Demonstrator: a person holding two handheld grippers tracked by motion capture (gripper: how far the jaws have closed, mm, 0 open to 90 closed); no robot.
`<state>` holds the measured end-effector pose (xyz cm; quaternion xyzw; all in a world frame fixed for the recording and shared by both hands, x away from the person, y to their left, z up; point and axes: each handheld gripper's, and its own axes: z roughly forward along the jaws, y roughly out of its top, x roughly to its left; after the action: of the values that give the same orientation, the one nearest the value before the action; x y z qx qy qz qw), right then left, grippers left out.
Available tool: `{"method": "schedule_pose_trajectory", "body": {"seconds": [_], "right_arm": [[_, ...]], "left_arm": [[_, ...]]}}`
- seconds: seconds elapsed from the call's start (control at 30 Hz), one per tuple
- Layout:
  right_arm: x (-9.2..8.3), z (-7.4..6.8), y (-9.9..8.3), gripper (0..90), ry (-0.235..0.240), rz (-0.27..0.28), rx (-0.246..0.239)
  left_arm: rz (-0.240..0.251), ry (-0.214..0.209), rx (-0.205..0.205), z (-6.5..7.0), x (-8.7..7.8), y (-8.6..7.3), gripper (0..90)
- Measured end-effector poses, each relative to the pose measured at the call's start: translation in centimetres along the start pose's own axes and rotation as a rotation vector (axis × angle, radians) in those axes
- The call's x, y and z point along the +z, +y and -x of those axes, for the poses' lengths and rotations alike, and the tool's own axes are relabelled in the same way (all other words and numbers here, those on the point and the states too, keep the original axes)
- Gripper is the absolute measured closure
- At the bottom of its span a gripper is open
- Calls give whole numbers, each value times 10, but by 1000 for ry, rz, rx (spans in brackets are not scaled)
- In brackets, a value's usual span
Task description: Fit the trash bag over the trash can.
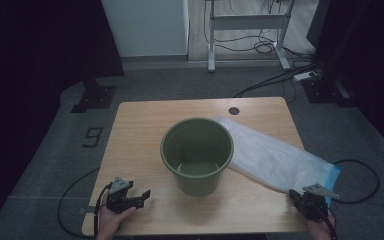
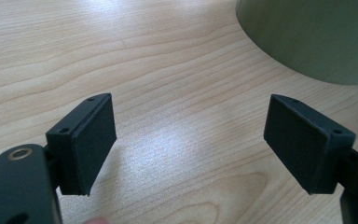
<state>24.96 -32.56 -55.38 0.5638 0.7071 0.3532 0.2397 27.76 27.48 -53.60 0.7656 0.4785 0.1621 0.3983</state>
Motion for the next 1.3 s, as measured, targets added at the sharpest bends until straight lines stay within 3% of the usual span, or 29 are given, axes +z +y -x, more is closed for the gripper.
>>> {"method": "schedule_pose_trajectory", "body": {"seconds": [0.1, 0.13, 0.17, 0.2, 0.23, 0.33, 0.43, 0.63, 0.77, 0.8, 0.87, 0.97, 1.17, 1.3], "right_arm": [[-3, 4, -2, 832, 7, -4, 12], [-4, 4, -2, 778, 12, -5, 11], [-4, 2, -2, 694, 18, -6, 12], [-7, -3, -3, 533, 7, -12, 7], [-7, -3, -3, 533, 7, -12, 7], [-17, -18, -2, 389, -2, 23, 8], [-20, -29, 2, 322, -11, 47, -7], [-8, -49, 28, 281, 20, 81, -6], [12, -67, 48, 265, 74, 96, -57], [26, -75, 58, 253, 98, 88, -76], [31, -78, 61, 248, 105, 83, -87], [65, -92, 75, 209, 123, 36, -133], [91, -103, 83, 194, 132, -2, -162], [100, -109, 81, 196, 129, -41, -191]], "left_arm": [[-2, 0, 0, 1, 0, 0, 166], [-4, -1, 1, 1, 0, 0, 166], [-7, -3, 5, 1, 0, -1, 166], [-7, -10, 10, 2, -1, 0, 183], [-7, -10, 10, 2, -1, 0, 183], [2, -12, 5, 1, -2, 0, 183], [2, -11, 3, 1, -2, 1, 183], [-10, -16, 11, 1, 0, 1, 184], [-7, -17, 10, 1, -1, 0, 185], [-8, -18, 11, 1, -1, 0, 185], [-9, -21, 12, 1, -1, 0, 189], [-11, -27, 13, 0, -1, 0, 201], [-7, -27, 13, -3, -4, -1, 206], [0, -30, 10, -4, -4, -1, 210]]}}
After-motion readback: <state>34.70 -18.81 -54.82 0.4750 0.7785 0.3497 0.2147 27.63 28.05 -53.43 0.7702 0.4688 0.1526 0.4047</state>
